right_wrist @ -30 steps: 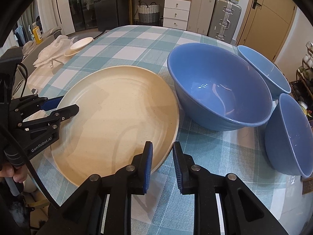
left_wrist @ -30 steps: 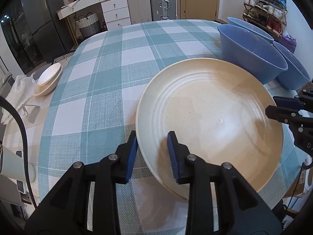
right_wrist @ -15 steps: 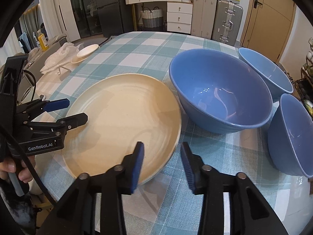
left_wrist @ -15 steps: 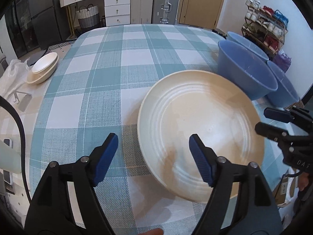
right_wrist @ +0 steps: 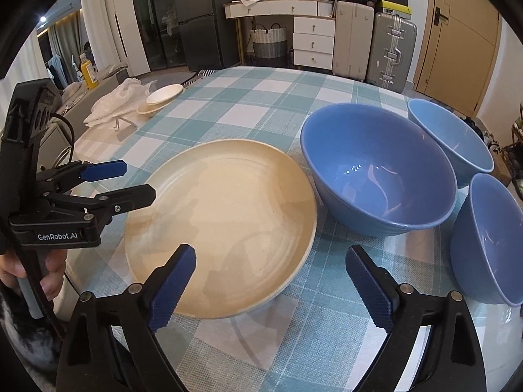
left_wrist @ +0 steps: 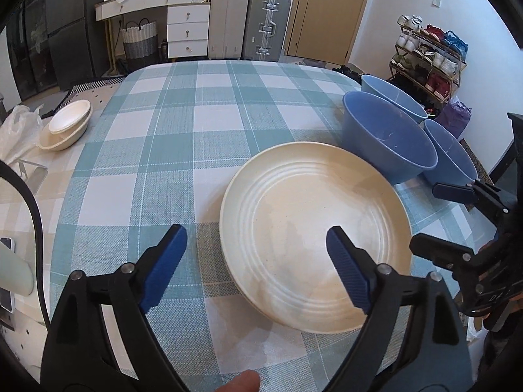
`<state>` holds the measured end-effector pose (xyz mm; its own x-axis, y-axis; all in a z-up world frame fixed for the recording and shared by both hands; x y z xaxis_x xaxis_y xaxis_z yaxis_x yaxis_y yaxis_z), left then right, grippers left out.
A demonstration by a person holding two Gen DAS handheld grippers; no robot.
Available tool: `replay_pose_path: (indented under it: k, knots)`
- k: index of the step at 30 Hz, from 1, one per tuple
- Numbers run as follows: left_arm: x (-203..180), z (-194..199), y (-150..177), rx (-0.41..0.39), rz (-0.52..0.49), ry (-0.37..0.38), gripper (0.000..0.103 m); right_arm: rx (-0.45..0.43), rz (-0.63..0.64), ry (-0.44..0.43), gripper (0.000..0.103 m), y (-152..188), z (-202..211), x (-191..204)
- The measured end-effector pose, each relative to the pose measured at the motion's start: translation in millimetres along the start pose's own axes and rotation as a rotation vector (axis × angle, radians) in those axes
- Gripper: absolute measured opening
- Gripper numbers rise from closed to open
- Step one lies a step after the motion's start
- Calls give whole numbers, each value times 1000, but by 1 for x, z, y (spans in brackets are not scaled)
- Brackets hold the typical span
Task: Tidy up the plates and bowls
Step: 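Move both open tools over to the light-blue bowls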
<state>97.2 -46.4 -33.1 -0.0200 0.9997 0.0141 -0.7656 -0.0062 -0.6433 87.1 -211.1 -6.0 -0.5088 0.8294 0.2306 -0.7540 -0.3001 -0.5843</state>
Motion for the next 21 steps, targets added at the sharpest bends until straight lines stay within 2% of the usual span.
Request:
replay_pose_path:
  k: [1,3,13,16,21]
  knots:
    - [-1,2,-1,-8,-1,-4,102,-7,-4,-6,98,0,3,0]
    - [-2,7,-3,-38,0,-15,101,-14,-18,-25,99,-2,7,-1]
    - [-17,30,-13,-74,-14,6,101,-65,-29,-23,101,-13,35,-8]
    - [-22,40,-20,-77,0,29,101,-87,-37,-26,101,-17,49,-12]
    - [-30,59,-35,-112,-1,19,101,-139,-30,-24,101,-23,79,-17]
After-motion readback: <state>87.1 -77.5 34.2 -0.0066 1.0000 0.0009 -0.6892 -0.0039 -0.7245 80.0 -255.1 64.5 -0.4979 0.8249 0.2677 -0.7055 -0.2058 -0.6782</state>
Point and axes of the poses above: each gripper's, at about its wrist camera, not at the fingertips, and z roughly against the way its jaws point, x to its left, y to its underside, the point moved 5 cm from there along -z, roughly the way its jaws point, and after that the axes turned 11 degrees about -y, right-handed, at the moved point
